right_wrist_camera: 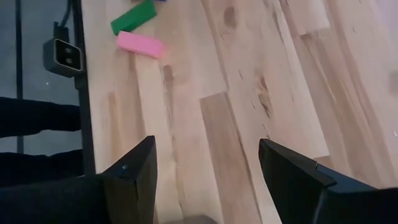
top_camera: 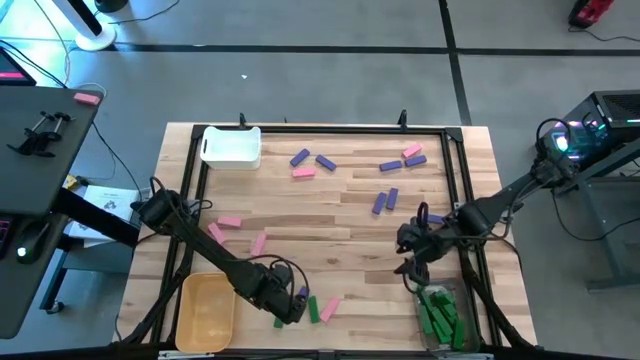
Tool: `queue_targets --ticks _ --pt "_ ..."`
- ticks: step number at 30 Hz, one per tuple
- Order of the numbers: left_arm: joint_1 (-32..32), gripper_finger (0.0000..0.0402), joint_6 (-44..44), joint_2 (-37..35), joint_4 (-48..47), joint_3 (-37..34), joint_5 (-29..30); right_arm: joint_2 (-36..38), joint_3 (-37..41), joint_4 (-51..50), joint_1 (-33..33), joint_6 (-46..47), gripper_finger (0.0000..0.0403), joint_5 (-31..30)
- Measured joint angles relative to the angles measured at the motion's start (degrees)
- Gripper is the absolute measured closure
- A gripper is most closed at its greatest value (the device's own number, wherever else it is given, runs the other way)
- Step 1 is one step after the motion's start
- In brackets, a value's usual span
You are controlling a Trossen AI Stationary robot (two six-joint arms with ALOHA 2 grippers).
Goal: Sort blocks
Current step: Put the green wooden block into the black bin
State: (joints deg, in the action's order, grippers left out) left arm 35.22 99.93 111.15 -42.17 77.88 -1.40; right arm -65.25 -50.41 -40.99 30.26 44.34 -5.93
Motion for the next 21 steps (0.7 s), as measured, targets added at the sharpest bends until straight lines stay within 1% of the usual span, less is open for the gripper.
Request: queue_targets --ticks 4,9,13,15,21 --pt "0.4 0.0193 1.9 0.0 0.0 0.0 0.0 0.0 0.7 -0.1 -0.4 0.6 0.0185 0.7" --pt "1.5 0.0193 3.5 0.2 -0.1 0.0 0.3 0.0 0.7 2.0 -0.4 0.6 0.0185 0.9" --pt "2.2 0.0193 3.5 2.9 0.3 -0.1 -0.2 0.0 0.7 4.3 -0.4 0.9 0.0185 0.6" --pt "2.2 0.0193 3.2 3.8 2.4 0.0 -0.4 0.0 0.7 5.4 -0.4 2.1 0.0185 0.4" --pt "2.2 0.0193 1.9 5.4 4.5 0.1 2.4 0.0 0.7 8.7 -0.4 6.3 0.0185 0.1"
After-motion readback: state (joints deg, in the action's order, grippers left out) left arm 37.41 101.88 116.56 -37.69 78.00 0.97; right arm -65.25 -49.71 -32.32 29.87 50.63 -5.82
